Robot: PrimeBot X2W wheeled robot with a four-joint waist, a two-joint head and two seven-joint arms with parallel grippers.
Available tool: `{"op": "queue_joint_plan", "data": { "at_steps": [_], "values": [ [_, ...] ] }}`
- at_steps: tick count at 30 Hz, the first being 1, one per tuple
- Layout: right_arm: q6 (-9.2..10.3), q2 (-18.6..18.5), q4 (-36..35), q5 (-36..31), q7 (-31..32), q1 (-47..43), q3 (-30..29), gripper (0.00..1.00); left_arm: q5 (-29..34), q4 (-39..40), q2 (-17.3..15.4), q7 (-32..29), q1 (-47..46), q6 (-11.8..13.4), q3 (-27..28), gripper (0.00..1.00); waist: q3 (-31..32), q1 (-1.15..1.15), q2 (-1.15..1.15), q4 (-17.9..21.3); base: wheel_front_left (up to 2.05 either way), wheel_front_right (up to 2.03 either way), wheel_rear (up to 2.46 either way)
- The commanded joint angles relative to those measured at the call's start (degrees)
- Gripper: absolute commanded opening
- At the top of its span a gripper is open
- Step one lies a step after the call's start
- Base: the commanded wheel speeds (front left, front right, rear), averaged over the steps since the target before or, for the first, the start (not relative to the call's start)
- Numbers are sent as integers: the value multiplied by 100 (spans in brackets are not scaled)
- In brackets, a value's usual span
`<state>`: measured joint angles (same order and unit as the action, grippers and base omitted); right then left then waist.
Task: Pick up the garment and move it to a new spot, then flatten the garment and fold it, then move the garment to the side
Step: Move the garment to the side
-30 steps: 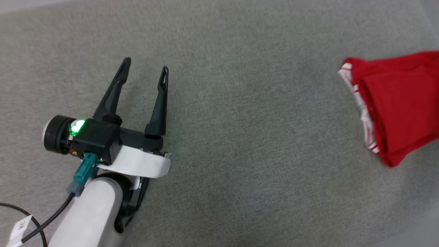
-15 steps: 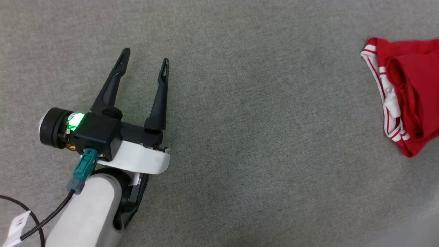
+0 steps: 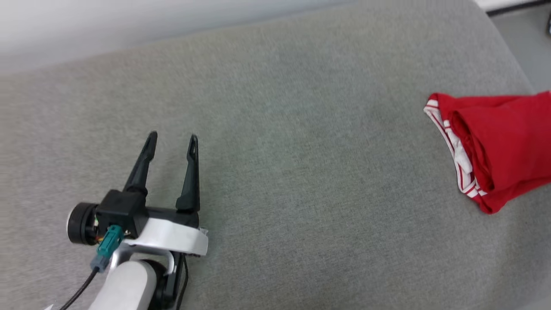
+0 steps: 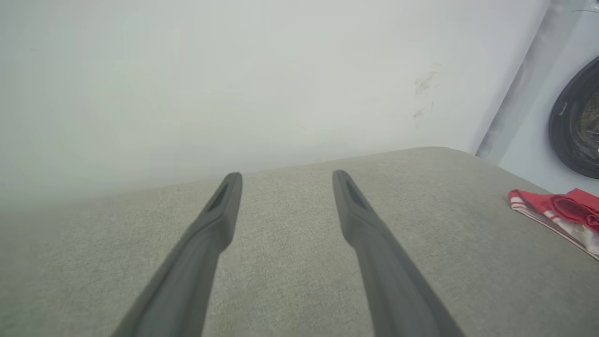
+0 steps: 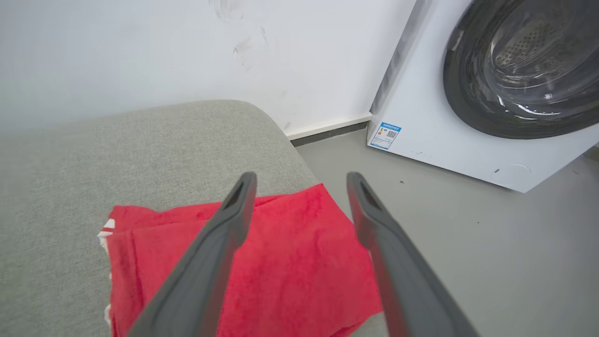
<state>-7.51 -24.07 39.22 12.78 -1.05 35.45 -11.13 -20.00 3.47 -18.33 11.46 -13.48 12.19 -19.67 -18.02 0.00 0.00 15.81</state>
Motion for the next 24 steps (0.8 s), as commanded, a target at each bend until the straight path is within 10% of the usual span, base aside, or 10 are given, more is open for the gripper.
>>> {"op": "queue_joint_plan", "data": {
  "at_steps": [1, 14, 24],
  "values": [
    [3, 119, -249, 30, -38, -279, 75, 100, -36, -49, 20, 57, 120, 43, 50, 100, 402, 0, 0, -230, 0, 0, 0],
    [5, 1347, -3141, -266, 105, -2518, 1040, 100, -432, -875, 113, 303, 857, 156, 449, 100, 1277, 0, 0, -981, 0, 0, 0],
    [4, 1672, -4114, -455, 200, -3244, 1176, 100, -522, -1164, -68, 356, 1217, -21, 658, 100, 1589, 0, 0, -1152, 0, 0, 0]
  ]
}}
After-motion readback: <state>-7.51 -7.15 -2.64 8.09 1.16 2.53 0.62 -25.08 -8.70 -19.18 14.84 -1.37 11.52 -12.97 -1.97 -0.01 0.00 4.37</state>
